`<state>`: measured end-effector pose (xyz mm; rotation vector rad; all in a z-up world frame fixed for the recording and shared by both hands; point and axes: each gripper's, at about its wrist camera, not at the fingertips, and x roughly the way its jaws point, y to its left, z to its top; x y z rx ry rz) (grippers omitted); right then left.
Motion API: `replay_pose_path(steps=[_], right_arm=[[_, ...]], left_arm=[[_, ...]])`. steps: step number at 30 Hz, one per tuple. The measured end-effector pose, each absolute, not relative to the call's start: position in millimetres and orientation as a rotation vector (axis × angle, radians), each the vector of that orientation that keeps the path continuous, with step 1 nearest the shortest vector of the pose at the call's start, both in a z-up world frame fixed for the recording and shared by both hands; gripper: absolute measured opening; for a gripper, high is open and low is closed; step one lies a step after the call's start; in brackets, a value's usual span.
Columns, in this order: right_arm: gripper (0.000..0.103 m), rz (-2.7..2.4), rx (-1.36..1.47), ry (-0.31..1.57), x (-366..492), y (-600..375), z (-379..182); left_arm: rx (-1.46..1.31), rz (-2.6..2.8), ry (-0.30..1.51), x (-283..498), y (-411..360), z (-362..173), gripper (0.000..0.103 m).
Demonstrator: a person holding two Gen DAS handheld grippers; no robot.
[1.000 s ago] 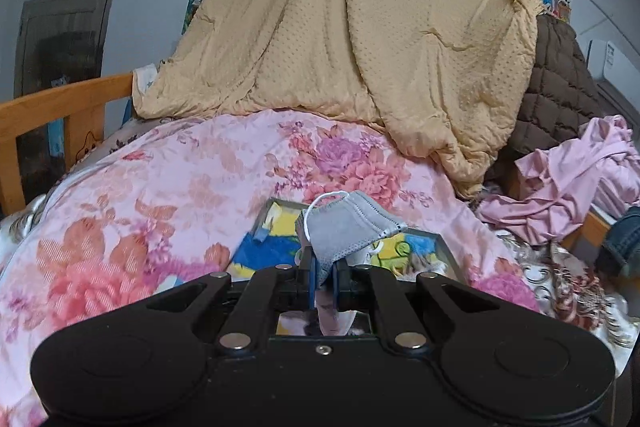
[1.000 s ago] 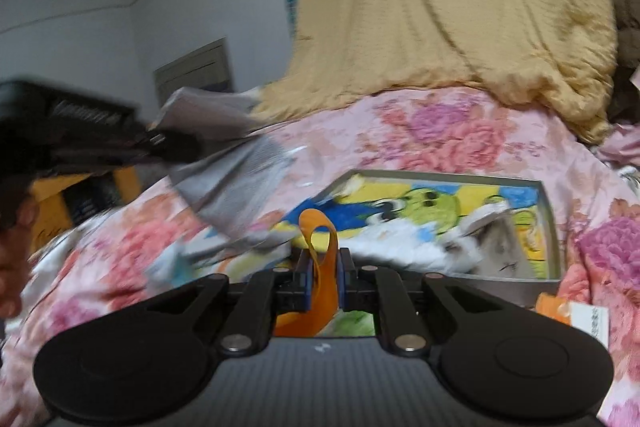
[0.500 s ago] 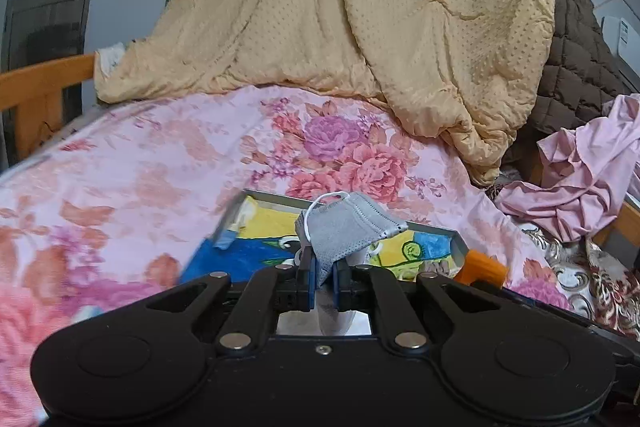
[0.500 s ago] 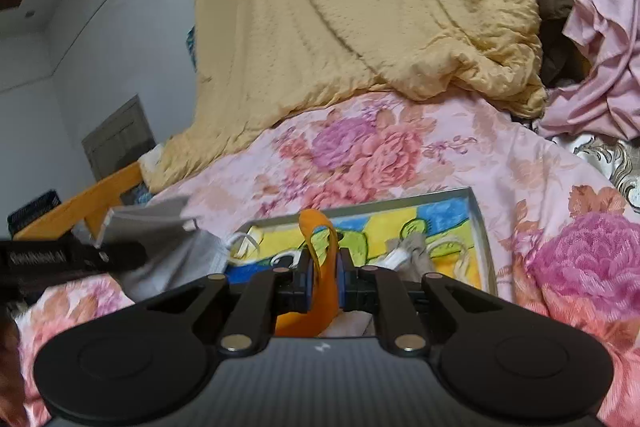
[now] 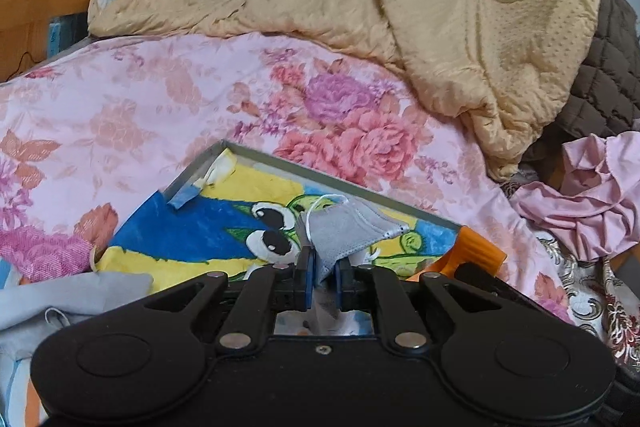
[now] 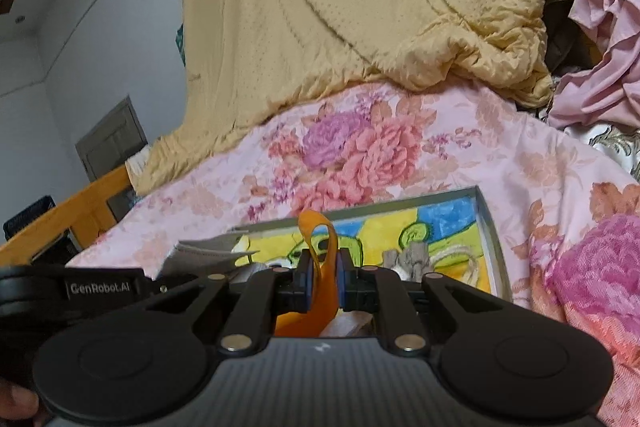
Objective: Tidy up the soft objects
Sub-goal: 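Lower the mask and orange band into the tray and open both tools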
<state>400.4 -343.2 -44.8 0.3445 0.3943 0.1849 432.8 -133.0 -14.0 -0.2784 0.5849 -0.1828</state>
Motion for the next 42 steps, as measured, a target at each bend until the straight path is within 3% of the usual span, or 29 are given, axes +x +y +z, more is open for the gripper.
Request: replay_pose_path(steps=[11,30,33,35,42], right_arm=[[0.016,0.187,0.354,0.446,404.4,-342.9,-47.5],[0.027,0.167,0.305,0.458,405.7,-339.5,-48.3],[0.031,0.156,0.290,0.452,405.0,-337.8,-47.9],[0.034,0.147,0.277,0.447,404.1,-336.5,-47.4],[0.041,0.142,0.277,0.437,402.9,-338.8,-44.7]], left_arm=[[-0.232,-0.078,0.686,440.3,-130.9,-23.5,0.012],[-0.210,-0.078,0.670,433.9,-130.9,-21.9,0.022],[-0.212,-0.075,0.669,433.4,-130.6,-22.0,0.025],[-0.215,-0.071,0.670,432.3,-129.8,-22.5,0.035],[-0.213,-0.054,0.659,428.7,-123.7,-24.4,0.053]])
